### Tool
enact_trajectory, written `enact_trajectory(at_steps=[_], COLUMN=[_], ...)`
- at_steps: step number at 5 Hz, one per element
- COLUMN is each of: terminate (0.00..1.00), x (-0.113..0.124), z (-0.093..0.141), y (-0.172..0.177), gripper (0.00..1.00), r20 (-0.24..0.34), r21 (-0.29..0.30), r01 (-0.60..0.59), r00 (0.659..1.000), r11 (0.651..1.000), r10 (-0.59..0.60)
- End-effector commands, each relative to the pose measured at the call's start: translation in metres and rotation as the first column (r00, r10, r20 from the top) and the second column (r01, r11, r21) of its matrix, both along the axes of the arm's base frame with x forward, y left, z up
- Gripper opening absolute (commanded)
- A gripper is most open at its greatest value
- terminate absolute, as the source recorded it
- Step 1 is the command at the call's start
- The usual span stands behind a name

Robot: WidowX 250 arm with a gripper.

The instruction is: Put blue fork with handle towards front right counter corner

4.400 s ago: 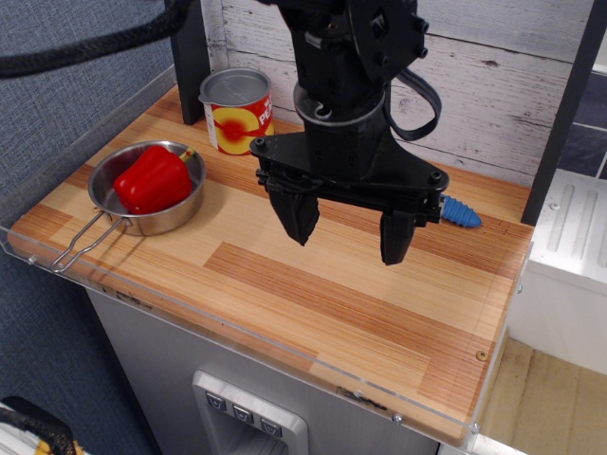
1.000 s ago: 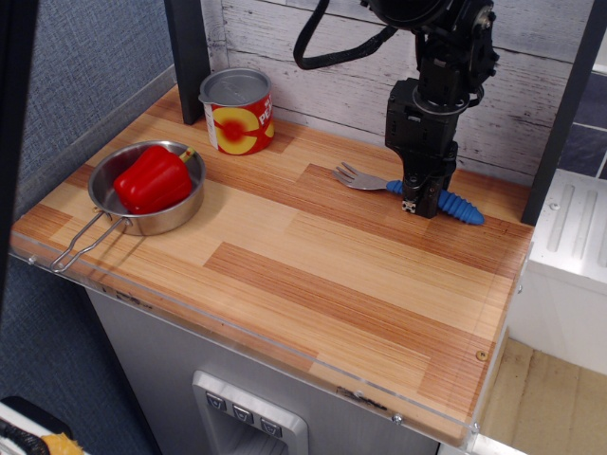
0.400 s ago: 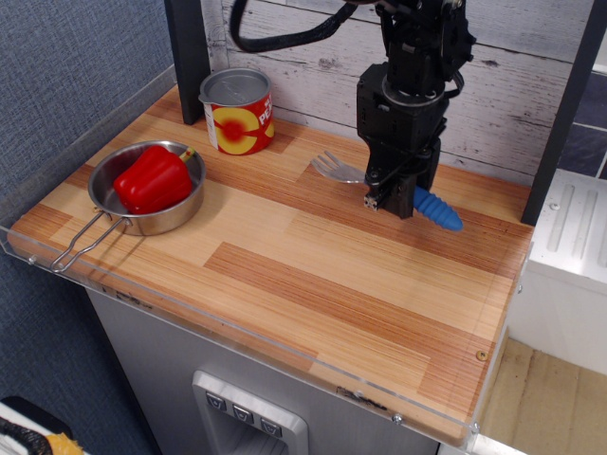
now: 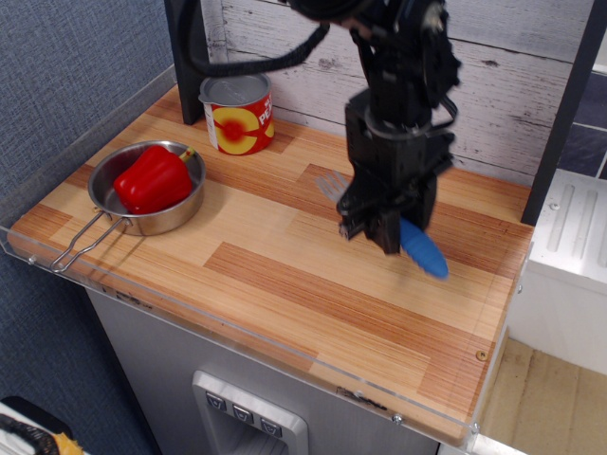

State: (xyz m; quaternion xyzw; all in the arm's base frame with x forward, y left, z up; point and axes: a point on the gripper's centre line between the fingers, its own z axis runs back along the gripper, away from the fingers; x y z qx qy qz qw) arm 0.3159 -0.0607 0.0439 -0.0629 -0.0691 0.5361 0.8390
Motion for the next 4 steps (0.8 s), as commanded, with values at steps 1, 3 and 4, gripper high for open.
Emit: enact_trajectory(at_steps=[1, 3, 4], terminate=[0.00, 0.00, 0.00], x=[-0.038, -0.042, -0.046], z=[-0.001, -0.016, -0.020], y=[0.001, -0.020, -0.027], gripper=[0.00, 0.00, 0.00], r20=[0.032, 0.008, -0.001], r21=[0.002, 0.159, 0.164], r01=[0.000, 0.221, 0.257], r00=[0.999, 0.974, 0.966], r11=[1.000, 0.962, 0.952], r10=[0.000, -0.226, -0.260])
